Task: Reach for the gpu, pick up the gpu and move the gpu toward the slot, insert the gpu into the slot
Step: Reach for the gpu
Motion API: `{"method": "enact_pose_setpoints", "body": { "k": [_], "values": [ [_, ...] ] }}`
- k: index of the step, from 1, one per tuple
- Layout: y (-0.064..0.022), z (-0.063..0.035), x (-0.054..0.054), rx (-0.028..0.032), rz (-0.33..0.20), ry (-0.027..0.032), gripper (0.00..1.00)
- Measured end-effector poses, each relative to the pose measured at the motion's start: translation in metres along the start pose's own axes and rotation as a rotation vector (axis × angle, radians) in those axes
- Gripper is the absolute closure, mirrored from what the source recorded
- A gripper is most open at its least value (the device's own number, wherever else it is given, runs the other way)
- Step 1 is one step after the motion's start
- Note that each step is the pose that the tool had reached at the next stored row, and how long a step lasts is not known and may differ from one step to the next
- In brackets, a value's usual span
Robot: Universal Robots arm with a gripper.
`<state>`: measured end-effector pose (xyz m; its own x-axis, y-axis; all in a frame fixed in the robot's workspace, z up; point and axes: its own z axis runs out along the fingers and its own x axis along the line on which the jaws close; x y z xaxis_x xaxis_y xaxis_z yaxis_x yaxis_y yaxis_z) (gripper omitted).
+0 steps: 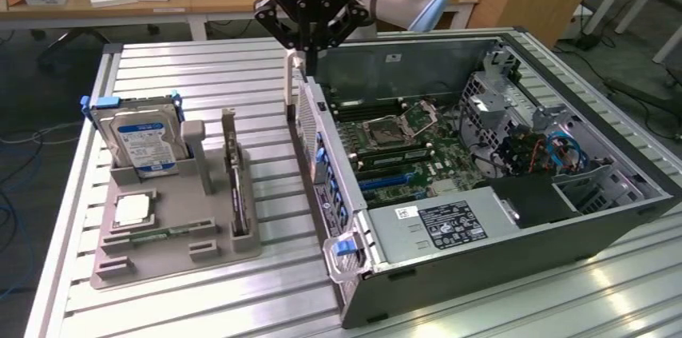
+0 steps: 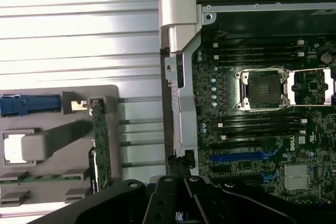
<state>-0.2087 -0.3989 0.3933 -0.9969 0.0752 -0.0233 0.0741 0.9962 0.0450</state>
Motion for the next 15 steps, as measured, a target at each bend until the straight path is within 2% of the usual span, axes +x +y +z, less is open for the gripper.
{"method": "enact_pose_setpoints", "body": {
  "k": [15],
  "values": [
    [-0.0010, -0.0004, 0.014, 0.0000, 0.000, 0.0000, 0.90]
  ]
}}
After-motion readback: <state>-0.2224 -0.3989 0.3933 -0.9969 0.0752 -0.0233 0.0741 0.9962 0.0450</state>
